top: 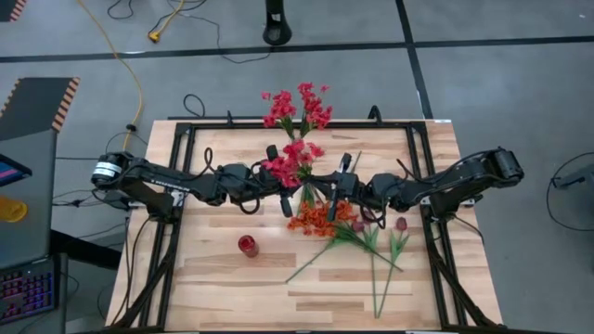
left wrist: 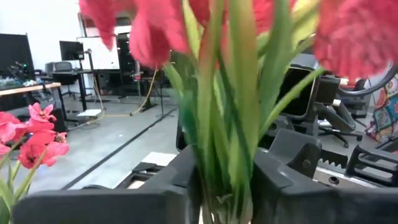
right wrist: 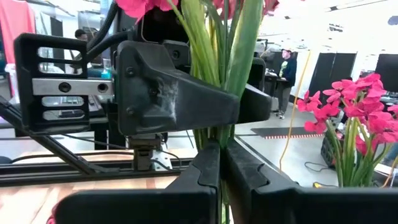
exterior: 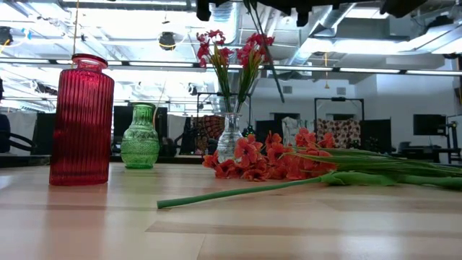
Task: Sort flowers into vase by color
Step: Put the red flower into the vase
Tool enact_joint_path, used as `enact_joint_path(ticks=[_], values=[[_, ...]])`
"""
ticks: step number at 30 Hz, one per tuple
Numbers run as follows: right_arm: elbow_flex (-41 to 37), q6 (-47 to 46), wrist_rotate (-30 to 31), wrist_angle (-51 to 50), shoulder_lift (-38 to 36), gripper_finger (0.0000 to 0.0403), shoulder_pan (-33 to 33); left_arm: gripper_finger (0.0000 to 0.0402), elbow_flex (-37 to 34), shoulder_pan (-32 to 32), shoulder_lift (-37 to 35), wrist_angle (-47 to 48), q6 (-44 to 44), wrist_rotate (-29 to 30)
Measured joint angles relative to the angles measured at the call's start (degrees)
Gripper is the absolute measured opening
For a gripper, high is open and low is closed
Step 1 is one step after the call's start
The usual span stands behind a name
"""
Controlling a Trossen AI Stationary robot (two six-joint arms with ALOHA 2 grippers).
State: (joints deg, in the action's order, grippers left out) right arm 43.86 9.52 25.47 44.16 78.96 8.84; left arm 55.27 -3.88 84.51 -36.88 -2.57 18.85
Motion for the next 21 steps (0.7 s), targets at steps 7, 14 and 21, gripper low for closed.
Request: enact_joint_path(ticks=[7,14,21], values=[[0.00,-0.02,-0.11,-0.31,0.17,0.0063,0.00,0.0020,0.00,0.00,0.00,0.24,-0.02,-0.09],[0.00,-0.41,-0.11,-0.44,0.17,0.0121,0.00,0.0017,0.00,0.00,0.00,0.35,-0.02,-0.07],[0.00,-1.53,0.11,-0.50,0.16,0.0194,0.00,0.0017,0.00,0.00,-0.08,0.37,-0.81,-0.07]])
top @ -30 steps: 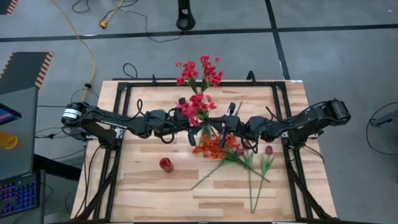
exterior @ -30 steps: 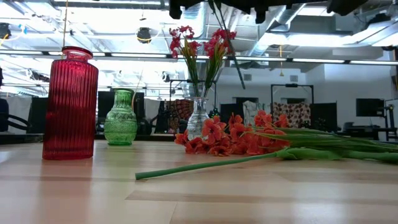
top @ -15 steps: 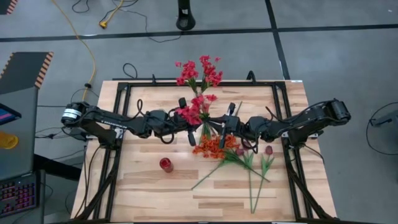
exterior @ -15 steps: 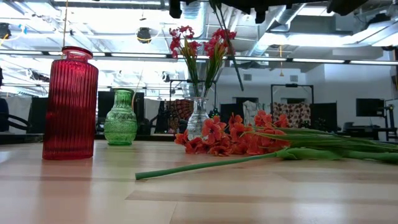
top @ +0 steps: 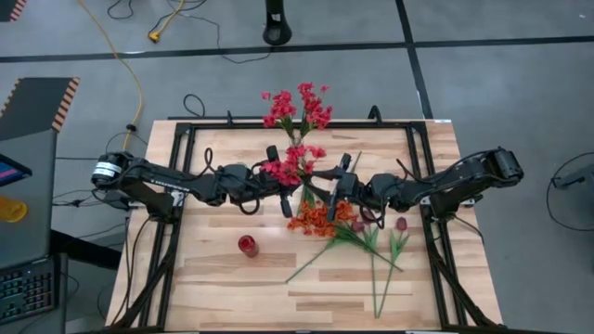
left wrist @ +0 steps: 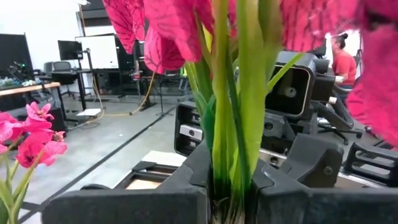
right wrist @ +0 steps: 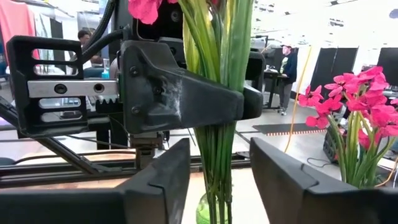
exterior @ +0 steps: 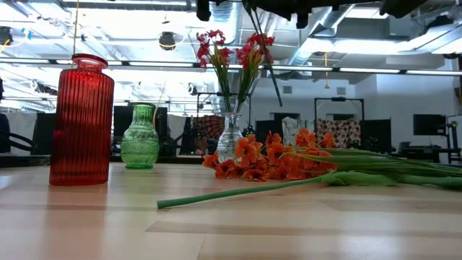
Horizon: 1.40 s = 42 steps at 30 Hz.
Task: Sort flowers into vase by color
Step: Put the red flower into the vase
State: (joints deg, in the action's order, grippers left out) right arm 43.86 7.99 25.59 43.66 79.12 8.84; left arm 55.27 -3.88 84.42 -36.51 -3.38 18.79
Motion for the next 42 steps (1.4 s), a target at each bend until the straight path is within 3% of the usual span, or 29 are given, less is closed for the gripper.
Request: enact_joint_path(ticks=[6,20,33,42], values=[[0.02,0.04,0.26,-6.35,-3.30,0.0223,0.00,0.0017,0.01,0.01,-1.58,1.10,-1.58,0.04],[0.02,-0.02,0.48,-27.64,-14.40,0.0226,-0.09,0.0017,0.09,6.21,-6.67,5.23,-1.64,1.81],[0.02,-4.61,0.48,-34.93,-15.06,0.0226,-3.24,0.0017,0.11,18.42,-7.15,5.40,0.66,-1.70],[0.02,-7.89,0.09,-38.39,-15.06,0.0226,-4.94,0.0017,0.11,22.13,-7.13,6.19,-1.74,-1.97]])
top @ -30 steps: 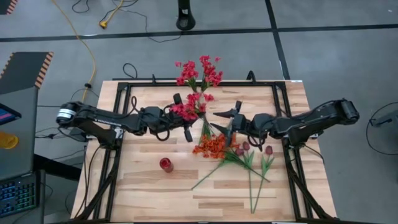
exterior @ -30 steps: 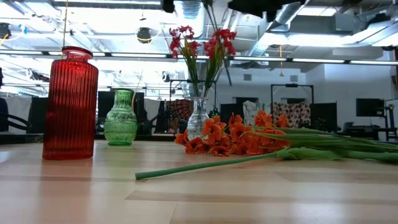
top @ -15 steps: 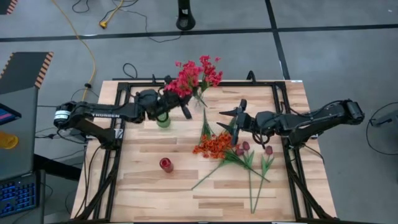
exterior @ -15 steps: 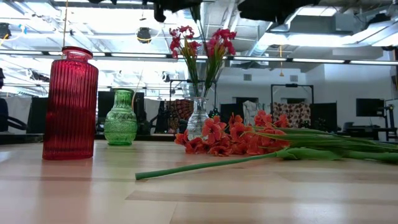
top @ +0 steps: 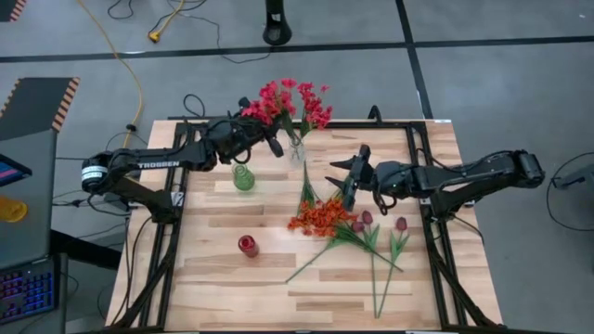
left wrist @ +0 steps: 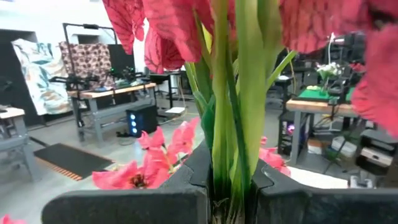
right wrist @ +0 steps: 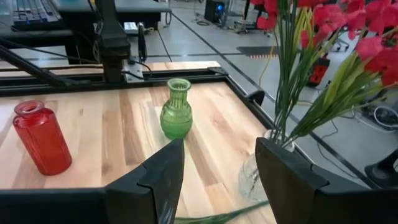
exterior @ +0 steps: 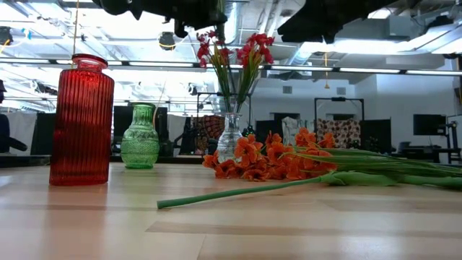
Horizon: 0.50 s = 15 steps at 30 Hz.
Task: Sort flowers into vase by color
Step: Put the red flower into the vase
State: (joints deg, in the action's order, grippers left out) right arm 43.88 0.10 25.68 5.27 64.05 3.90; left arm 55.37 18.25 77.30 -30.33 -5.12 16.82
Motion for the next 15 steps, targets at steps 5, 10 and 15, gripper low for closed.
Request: enact_joint_path(ticks=[5,10,15], values=[[0.00,-0.13,-0.07,-0.34,0.00,0.0226,0.09,0.0017,0.00,0.71,0.00,0.30,-1.64,-0.02],[0.00,-0.13,-0.07,-0.34,0.00,0.0226,0.07,0.0017,0.00,1.05,0.96,2.01,-1.87,0.00],[0.00,-0.15,-0.07,-0.34,0.00,0.0226,0.07,0.0017,0.04,1.15,3.84,1.72,-2.19,-0.02]])
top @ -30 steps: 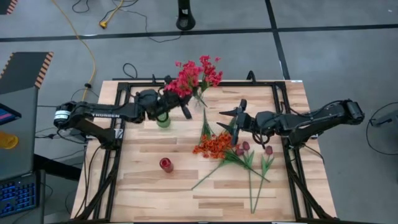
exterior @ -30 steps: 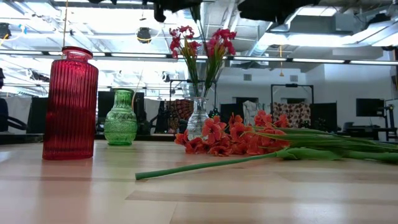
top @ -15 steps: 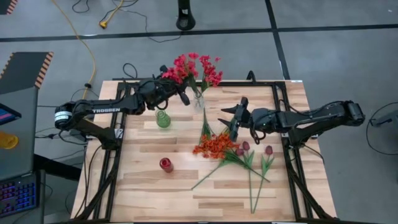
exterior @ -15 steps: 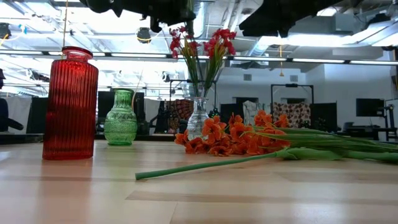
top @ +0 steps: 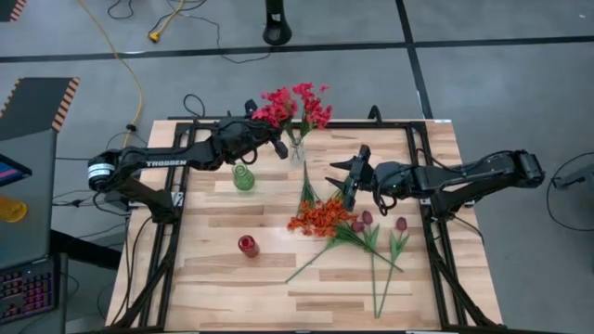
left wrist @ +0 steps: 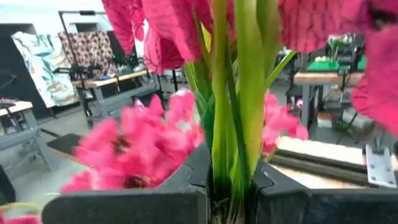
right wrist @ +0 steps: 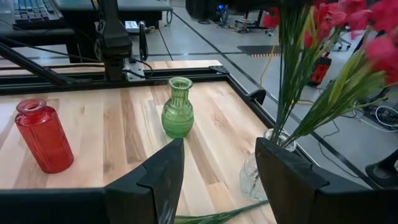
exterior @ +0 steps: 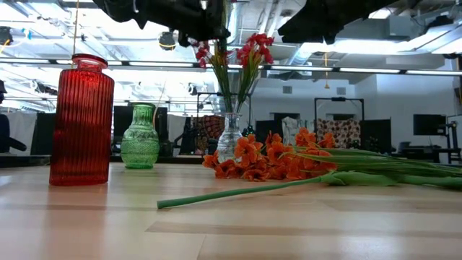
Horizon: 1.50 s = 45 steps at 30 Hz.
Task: Sort flowers into vase by color
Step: Put the red flower into the vase
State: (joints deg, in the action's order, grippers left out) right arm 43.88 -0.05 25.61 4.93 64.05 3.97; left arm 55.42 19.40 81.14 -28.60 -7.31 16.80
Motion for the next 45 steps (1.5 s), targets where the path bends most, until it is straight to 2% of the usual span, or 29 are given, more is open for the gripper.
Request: enact_joint_path(ticks=[16,20,35,39,45], values=[[0.00,-0.07,-0.02,-0.22,0.00,0.0226,0.00,0.0024,-0.02,0.31,3.86,1.21,-0.16,0.52],[0.00,-0.07,-0.02,-0.24,0.00,0.0226,0.00,0.0051,-0.02,0.37,4.00,1.25,-0.40,0.57],[0.00,-0.03,-0.03,-0.22,0.00,0.0226,0.00,0.0198,-0.02,0.52,4.02,3.38,2.05,3.37],[0.00,-0.04,-0.02,-0.09,0.00,0.0226,0.02,0.0218,-0.04,0.44,3.35,6.94,3.82,3.23],[0.00,-0.04,-0.03,-0.04,0.00,0.0226,0.07,0.0221,-0.07,0.12,1.16,11.73,6.56,2.52]])
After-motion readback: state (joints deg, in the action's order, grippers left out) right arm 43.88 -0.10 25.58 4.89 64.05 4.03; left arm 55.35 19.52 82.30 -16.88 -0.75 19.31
